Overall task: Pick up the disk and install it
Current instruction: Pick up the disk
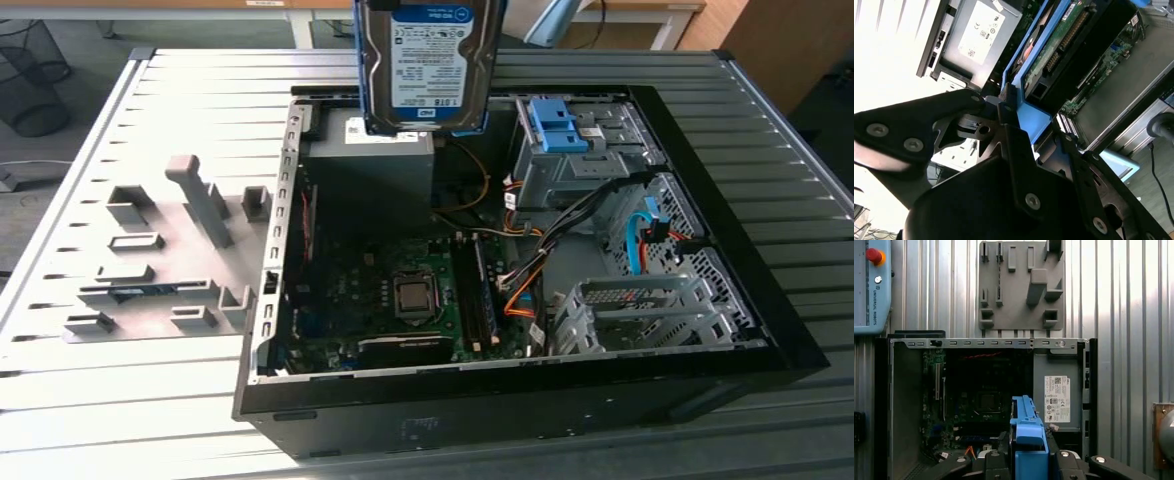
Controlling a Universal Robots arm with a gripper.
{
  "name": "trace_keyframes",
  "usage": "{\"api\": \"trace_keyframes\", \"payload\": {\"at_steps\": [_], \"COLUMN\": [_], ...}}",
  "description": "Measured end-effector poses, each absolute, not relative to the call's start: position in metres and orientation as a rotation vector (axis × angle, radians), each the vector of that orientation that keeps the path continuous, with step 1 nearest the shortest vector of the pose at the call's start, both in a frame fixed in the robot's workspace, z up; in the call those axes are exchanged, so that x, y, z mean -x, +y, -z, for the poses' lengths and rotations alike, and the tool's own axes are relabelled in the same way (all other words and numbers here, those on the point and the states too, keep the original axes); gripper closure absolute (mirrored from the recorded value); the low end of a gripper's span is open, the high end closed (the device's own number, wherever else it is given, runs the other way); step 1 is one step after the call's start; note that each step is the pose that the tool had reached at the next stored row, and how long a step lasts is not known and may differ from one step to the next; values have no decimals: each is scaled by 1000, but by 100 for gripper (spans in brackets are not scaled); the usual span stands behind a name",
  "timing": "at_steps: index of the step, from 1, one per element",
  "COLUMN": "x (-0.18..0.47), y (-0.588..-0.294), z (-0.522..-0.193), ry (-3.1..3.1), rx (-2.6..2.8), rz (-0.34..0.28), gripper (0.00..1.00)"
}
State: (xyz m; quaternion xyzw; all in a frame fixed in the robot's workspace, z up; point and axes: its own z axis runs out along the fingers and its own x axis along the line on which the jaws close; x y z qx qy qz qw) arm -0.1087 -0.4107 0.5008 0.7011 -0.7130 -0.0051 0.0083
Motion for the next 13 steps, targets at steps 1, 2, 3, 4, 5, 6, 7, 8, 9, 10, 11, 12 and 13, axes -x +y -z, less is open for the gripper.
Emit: {"api": "trace_keyframes", "payload": {"at_steps": [1,2,3,4,5,6,7,8,9,10,11,12,13], "x": [108,108,108,108,108,108,108,108,108,108,108,108,108], "y": [-411,-411,-412,-414,-416,-418,-420,-422,-425,-427,-429,-431,-432], "z": [-501,-501,-501,-501,-500,-500,-500,-500,-500,-500,-500,-500,-500], "ry": [-2228,-2228,-2228,-2228,-2228,-2228,-2228,-2228,-2228,-2228,-2228,-2228,-2228], "rx": [-2191,-2191,-2191,-2191,-2191,-2191,-2191,-2191,-2191,-2191,-2191,-2191,-2190], "rz": [16,16,16,16,16,16,16,16,15,15,15,15,15], "gripper": [64,64,64,64,64,64,64,64,64,64,64,64,64]}}
